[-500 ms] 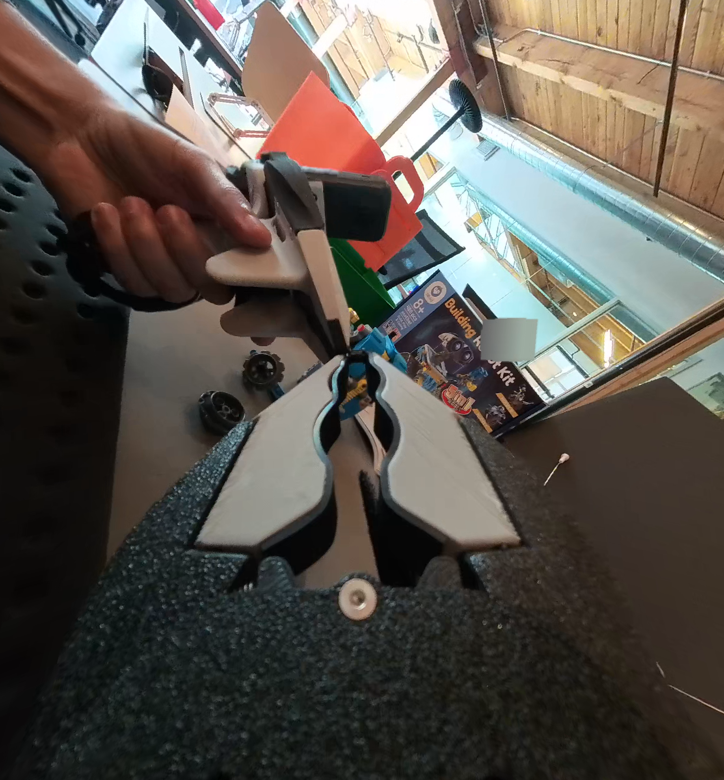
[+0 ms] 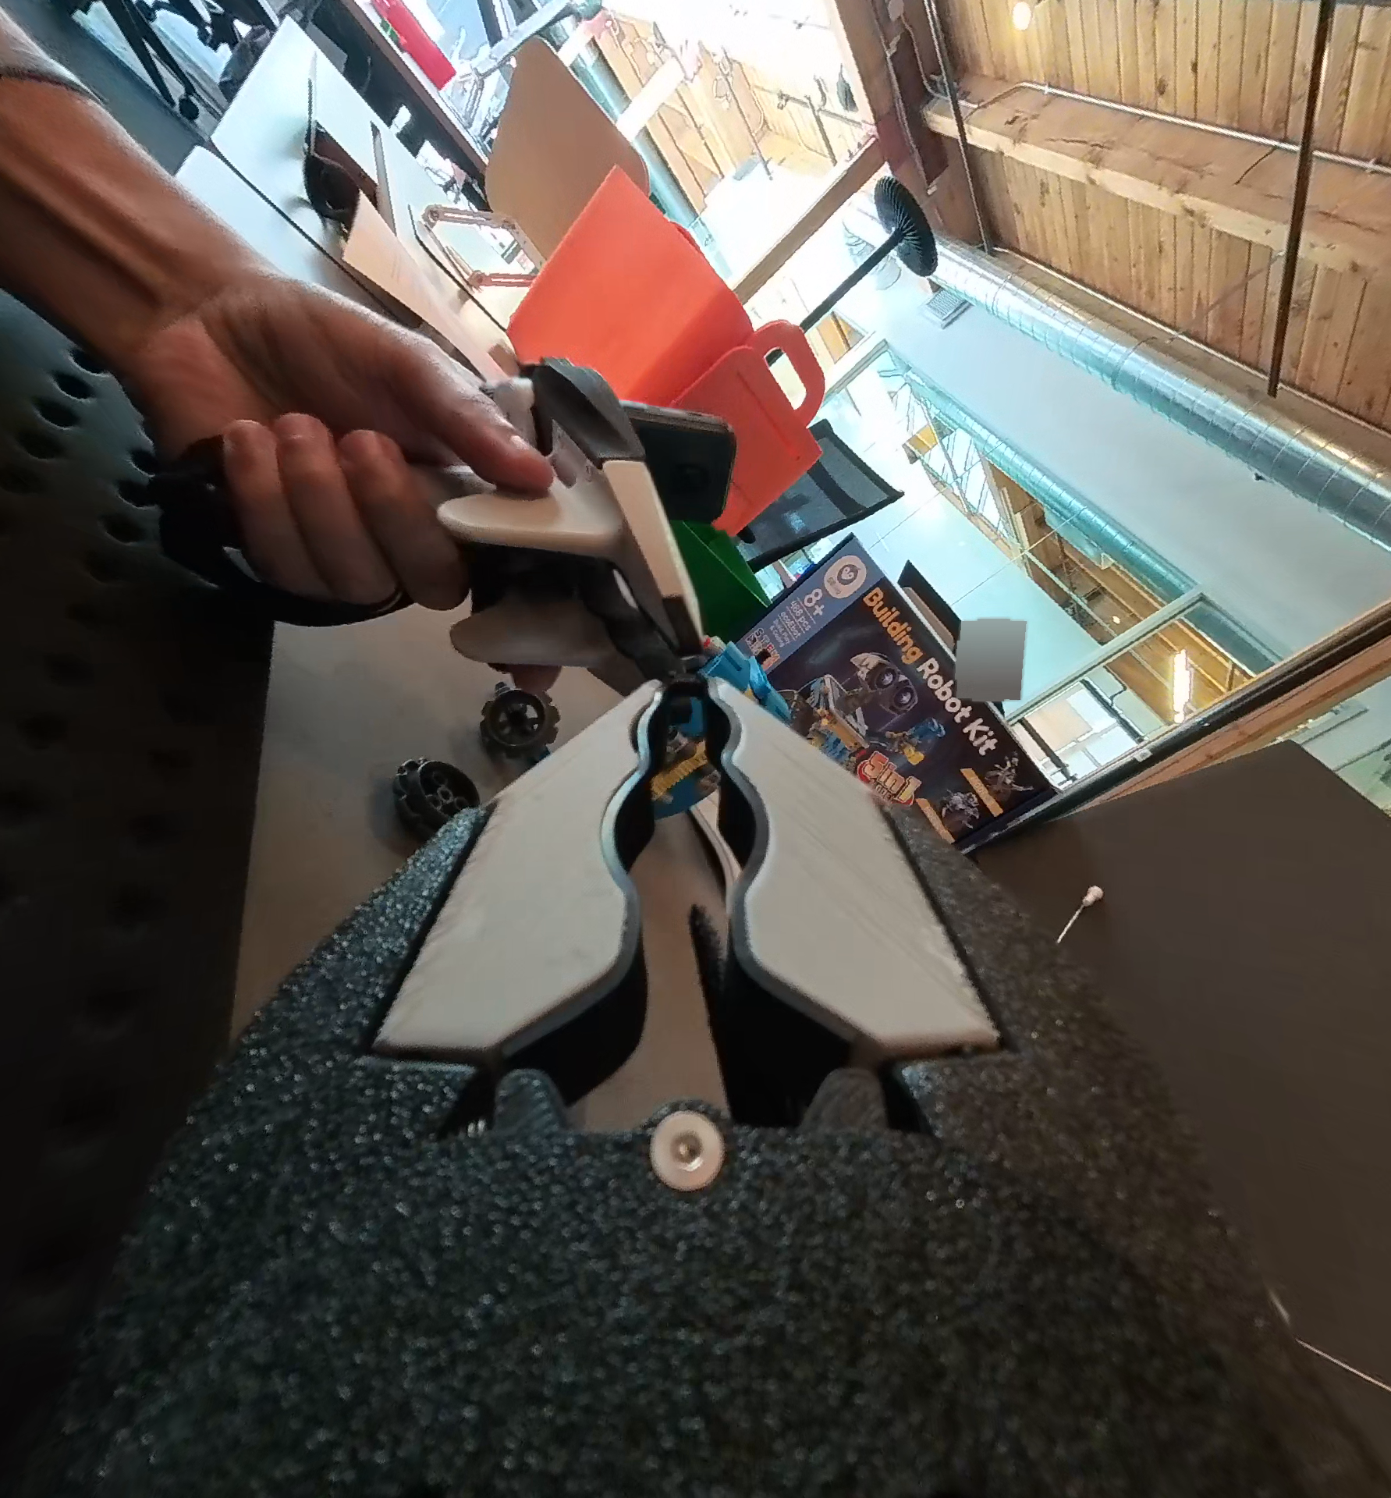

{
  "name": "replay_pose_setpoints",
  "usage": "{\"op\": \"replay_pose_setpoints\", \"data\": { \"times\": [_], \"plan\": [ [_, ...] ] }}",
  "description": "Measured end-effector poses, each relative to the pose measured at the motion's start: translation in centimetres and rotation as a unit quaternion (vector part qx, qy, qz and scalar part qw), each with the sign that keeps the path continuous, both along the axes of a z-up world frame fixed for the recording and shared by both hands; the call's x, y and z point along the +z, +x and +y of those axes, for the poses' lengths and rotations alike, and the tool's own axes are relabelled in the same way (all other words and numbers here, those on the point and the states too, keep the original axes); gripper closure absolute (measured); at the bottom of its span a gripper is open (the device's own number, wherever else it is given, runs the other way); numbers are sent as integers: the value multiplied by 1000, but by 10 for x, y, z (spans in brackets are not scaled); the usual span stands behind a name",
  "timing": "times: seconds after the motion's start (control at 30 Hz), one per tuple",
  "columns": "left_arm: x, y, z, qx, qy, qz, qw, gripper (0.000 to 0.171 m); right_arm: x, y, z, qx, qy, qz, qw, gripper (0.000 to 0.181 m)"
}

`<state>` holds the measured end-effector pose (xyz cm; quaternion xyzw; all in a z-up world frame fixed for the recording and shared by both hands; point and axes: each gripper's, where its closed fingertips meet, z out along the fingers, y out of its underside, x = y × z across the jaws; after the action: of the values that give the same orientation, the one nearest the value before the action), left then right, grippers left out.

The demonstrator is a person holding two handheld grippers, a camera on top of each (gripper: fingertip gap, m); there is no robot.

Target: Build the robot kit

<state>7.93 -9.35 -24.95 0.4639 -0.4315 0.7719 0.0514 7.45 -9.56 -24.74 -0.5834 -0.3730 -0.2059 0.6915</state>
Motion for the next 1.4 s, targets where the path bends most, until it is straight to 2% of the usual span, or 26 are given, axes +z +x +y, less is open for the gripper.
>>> {"op": "replay_pose_setpoints", "data": {
  "times": [0.27, 0.37, 0.43, 0.5, 0.57, 0.6, 0.7, 0.77, 0.8, 0.87, 1.07, 1.4],
  "plan": [
    [-4, -4, -12, -10, 57, -14, 998, 165, -4, -2, 2, 13, -21, 26, 999, 173],
    [-14, -4, -12, 13, 161, -33, 986, 166, -9, 4, 5, 15, -74, 102, 992, 156],
    [-25, -1, -4, 60, 284, -53, 955, 166, -23, 3, 6, 56, -173, 184, 966, 142],
    [-30, 1, 7, 106, 383, -73, 915, 165, -28, -1, 3, 105, -249, 261, 927, 138],
    [-34, 3, 18, 148, 471, -93, 865, 166, -29, 4, 8, 113, -289, 334, 890, 151],
    [-37, 4, 23, 162, 512, -100, 838, 166, -33, 7, 11, 113, -312, 366, 869, 148],
    [-44, 7, 29, 195, 607, -116, 762, 166, -41, 15, 25, 101, -360, 461, 805, 154],
    [-46, 11, 31, 214, 646, -122, 722, 166, -37, 16, 30, 119, -371, 519, 761, 157],
    [-46, 12, 31, 222, 660, -125, 707, 165, -37, 17, 31, 123, -371, 535, 749, 158],
    [-47, 15, 36, 238, 683, -116, 681, 165, -39, 20, 34, 109, -366, 532, 756, 161],
    [-49, 20, 34, 255, 712, -110, 645, 166, -45, 18, 40, 74, -357, 510, 779, 164],
    [-50, 21, 32, 264, 737, -112, 611, 166, -46, 17, 39, 72, -360, 501, 784, 175]
  ]
}}
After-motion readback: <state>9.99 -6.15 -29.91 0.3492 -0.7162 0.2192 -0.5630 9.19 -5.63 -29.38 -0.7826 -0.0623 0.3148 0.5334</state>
